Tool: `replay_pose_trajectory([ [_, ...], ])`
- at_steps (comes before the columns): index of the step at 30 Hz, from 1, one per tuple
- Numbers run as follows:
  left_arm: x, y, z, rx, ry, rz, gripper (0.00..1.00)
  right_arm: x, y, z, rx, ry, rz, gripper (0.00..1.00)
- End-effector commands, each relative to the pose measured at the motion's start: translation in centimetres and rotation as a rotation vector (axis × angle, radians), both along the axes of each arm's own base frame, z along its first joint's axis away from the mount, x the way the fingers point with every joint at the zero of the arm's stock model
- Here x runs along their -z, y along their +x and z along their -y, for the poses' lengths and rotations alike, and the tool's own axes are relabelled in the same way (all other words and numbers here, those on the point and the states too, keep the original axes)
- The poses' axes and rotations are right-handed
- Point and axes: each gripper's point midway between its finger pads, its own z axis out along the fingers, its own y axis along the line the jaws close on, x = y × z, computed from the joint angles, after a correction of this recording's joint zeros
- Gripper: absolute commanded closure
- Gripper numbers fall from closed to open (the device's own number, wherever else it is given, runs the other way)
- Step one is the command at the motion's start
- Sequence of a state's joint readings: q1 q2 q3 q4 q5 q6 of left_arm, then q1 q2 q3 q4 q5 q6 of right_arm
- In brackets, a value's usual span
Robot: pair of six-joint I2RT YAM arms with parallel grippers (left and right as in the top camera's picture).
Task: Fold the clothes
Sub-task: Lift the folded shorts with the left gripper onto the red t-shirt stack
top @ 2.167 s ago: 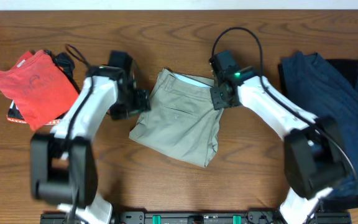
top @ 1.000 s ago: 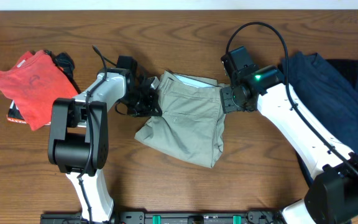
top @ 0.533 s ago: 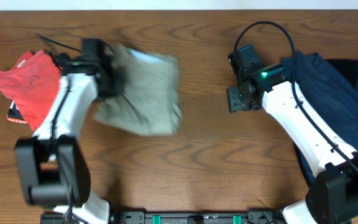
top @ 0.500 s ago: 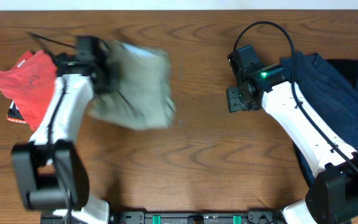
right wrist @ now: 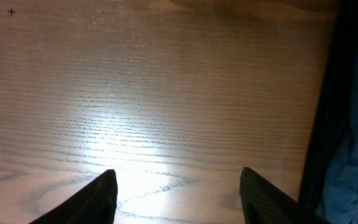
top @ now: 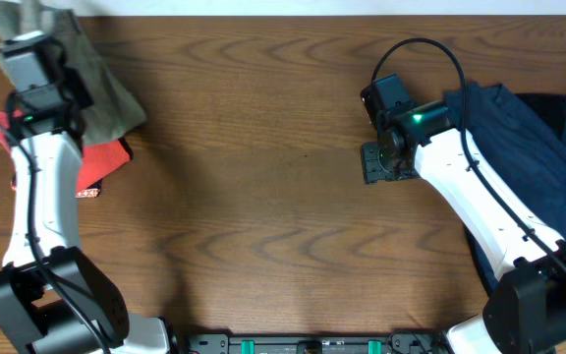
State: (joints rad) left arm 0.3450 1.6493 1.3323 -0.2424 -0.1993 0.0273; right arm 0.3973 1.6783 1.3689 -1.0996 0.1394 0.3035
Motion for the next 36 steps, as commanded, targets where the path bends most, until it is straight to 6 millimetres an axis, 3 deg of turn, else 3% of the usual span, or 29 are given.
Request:
replay_pose_trajectory([
  [1,-1.0,-1.0,-3.2,-0.064,0.038,0.012,0.94,-0.5,0.5,0.5,0.030,-0.004,0.021,0.39],
  [9,1.2,-2.0,-5.3,-0.074,-0.076,0.018,0.93,-0.5,0.4,0.6,0.030,-0.005,0.018,0.39],
  [11,1.8,-2.2,-5.5,-0.081,-0.085,0.002,0.87,-0.5,0.4,0.6,0.029,-0.005,0.017,0.39],
  [14,2.2,-2.6,-5.7,-0.098,-0.104,-0.009,0.40,-0.5,0.4,0.6,0.029,-0.005,0.017,0.39],
  [16,2.2,-2.7,-5.9,-0.132,-0.135,0.017,0.17,-0.5,0.4,0.6,0.029,-0.005,0.018,0.38],
  [18,2.2,-2.7,-5.9,-0.150,-0.153,0.032,0.08,-0.5,0.4,0.6,0.029,-0.005,0.018,0.38],
  [24,2.4,-2.4,-5.3,-0.132,-0.181,0.038,0.04,-0.5,0.4,0.6,0.029,-0.005,0.019,0.37],
  [27,2.5,-1.7,-4.0,-0.077,-0.230,0.051,0.03,-0.6,0.6,0.5,0.029,-0.001,0.027,0.37],
  [33,3.2,0.3,1.6,0.080,-0.331,0.033,0.03,-0.7,1.4,-0.8,0.023,0.068,0.055,0.26],
  [36,4.0,1.1,5.9,0.162,-0.351,-0.022,0.02,-1.0,2.3,-2.1,0.012,0.131,0.083,0.16],
])
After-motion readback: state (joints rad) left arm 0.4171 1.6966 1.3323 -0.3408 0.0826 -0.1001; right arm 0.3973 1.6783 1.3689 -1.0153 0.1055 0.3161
